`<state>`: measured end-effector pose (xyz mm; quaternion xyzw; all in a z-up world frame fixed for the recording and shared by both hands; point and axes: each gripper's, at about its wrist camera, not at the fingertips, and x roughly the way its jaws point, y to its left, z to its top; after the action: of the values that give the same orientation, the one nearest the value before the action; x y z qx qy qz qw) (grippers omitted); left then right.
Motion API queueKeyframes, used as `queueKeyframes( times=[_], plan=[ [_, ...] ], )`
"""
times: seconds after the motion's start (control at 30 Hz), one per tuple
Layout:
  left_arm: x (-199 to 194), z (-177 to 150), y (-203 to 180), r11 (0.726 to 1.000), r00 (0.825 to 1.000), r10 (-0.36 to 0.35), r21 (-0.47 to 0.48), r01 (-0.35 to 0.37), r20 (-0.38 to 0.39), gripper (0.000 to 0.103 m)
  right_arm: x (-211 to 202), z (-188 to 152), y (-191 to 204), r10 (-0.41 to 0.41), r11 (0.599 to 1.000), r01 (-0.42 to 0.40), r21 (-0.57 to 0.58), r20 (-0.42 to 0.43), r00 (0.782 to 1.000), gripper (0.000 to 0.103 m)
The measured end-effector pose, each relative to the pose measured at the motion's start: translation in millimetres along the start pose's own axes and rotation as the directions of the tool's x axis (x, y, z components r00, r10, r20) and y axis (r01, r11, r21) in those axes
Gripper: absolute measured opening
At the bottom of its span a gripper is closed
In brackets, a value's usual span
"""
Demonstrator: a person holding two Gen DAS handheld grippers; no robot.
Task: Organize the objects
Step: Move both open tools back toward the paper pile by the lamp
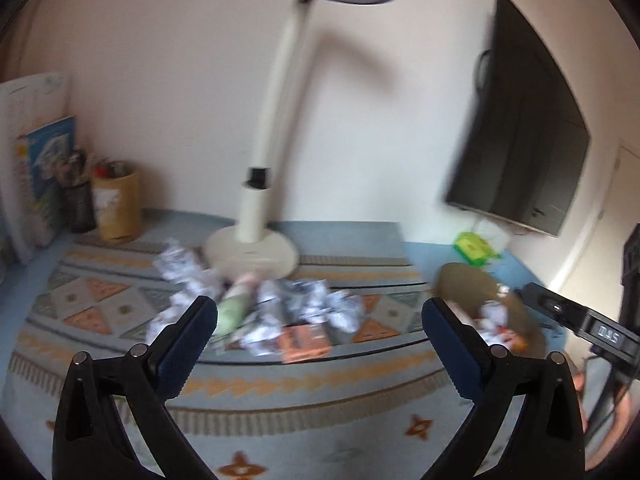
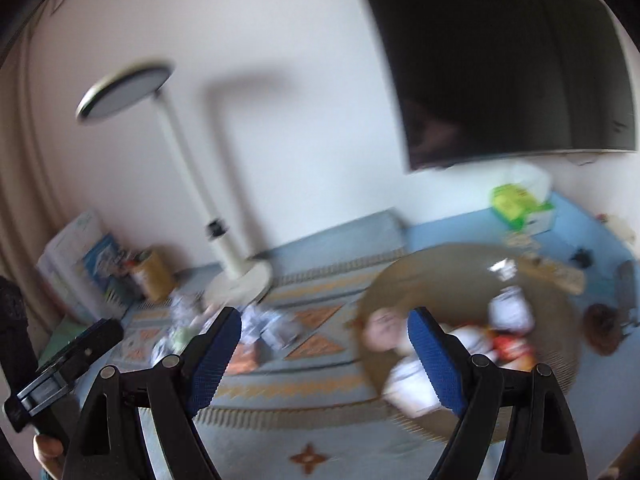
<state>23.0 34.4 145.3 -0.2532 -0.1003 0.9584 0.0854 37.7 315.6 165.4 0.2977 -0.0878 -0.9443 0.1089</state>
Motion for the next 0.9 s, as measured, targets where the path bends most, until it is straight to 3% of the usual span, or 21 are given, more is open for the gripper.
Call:
queueKeyframes(
  times=[0.07, 0.13, 0.23, 0.3, 0.37, 0.5, 0.77, 0.9],
  plan=[
    [3, -29, 38, 0.988, 0.99, 0.141, -0.065, -0.139, 0.029, 0.102, 39, -29, 21, 0.011, 0.999, -0.014, -0.037, -0.08, 0.997, 0.084],
    [19, -52, 68, 0.98, 0.985, 0.17, -0.096, -0.173, -0.037, 0.102, 72, -54, 34, 0.014, 0.997, -0.024, -0.071, -0.145, 0.989, 0.084],
    [31, -66, 89, 0.978, 0.983, 0.148, -0.134, -0.161, -0.104, 0.102, 103, -81, 47, -0.048, 0.992, 0.025, -0.125, -0.187, 0.981, 0.083],
    [24, -64, 94, 0.982, 0.993, 0.094, -0.159, -0.104, -0.069, 0.102, 100, -80, 57, -0.104, 0.982, 0.079, -0.171, -0.146, 0.984, 0.083],
    [27, -64, 96, 0.974, 0.987, 0.139, -0.17, -0.151, -0.079, 0.102, 97, -82, 55, -0.138, 0.977, 0.116, -0.181, -0.115, 0.984, 0.088],
    [26, -67, 106, 0.969, 0.992, 0.094, -0.22, -0.111, -0.087, 0.102, 101, -84, 63, -0.204, 0.956, 0.173, -0.236, -0.113, 0.972, 0.09],
    [20, -71, 126, 0.932, 0.992, 0.106, -0.342, -0.123, -0.068, 0.102, 105, -82, 57, -0.215, 0.957, 0.179, -0.226, -0.144, 0.966, 0.094],
    [21, -70, 123, 0.934, 0.987, 0.146, -0.319, -0.162, -0.074, 0.102, 103, -82, 58, -0.213, 0.958, 0.18, -0.224, -0.136, 0.967, 0.098]
  ],
)
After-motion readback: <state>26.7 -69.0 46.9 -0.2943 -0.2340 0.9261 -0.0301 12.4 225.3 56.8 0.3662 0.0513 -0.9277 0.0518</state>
